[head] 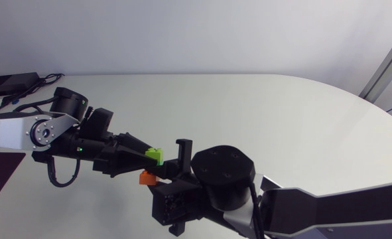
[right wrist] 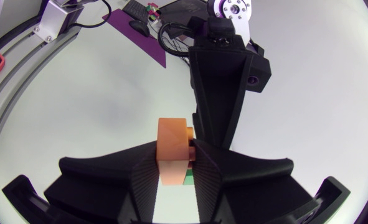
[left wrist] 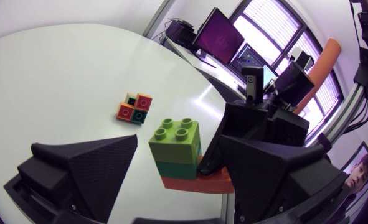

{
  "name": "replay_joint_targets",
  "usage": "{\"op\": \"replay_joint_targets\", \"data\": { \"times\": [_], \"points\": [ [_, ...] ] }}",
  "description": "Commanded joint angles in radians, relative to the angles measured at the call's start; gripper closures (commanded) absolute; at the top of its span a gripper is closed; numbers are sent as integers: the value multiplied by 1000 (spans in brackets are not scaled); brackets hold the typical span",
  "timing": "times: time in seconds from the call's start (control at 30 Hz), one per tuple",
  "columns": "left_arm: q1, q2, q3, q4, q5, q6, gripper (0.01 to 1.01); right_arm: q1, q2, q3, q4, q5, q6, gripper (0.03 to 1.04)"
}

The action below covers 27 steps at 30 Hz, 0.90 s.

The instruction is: Disassemble duplo

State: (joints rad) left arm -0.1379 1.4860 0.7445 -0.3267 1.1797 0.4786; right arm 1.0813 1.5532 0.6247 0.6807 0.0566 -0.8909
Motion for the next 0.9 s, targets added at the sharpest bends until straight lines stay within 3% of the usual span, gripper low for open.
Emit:
{"op": "replay_joint_targets", "data": {
  "times": [0.0, 0.23, 0.3, 0.53, 0.67, 0.87],
  "points": [
    [-3, 11, 19, -11, 21, 28, 134, 11, 7, -5, 17, 9, -14, 854],
    [-8, 13, 12, -11, 20, 60, 172, 23, 7, -10, 14, 9, -13, 854],
    [-9, 13, 13, -11, 20, 60, 223, 26, 7, -11, 13, 9, -13, 854],
    [-11, 19, 16, -15, 21, 60, 230, 42, 7, -10, 11, 15, -14, 854],
    [-6, 46, 30, -18, 23, 60, 439, 42, 10, -10, 11, 17, -22, 854],
    [-14, 56, 35, -26, 23, 61, 444, 42, 5, -10, 13, 25, -28, 854]
  ]
}}
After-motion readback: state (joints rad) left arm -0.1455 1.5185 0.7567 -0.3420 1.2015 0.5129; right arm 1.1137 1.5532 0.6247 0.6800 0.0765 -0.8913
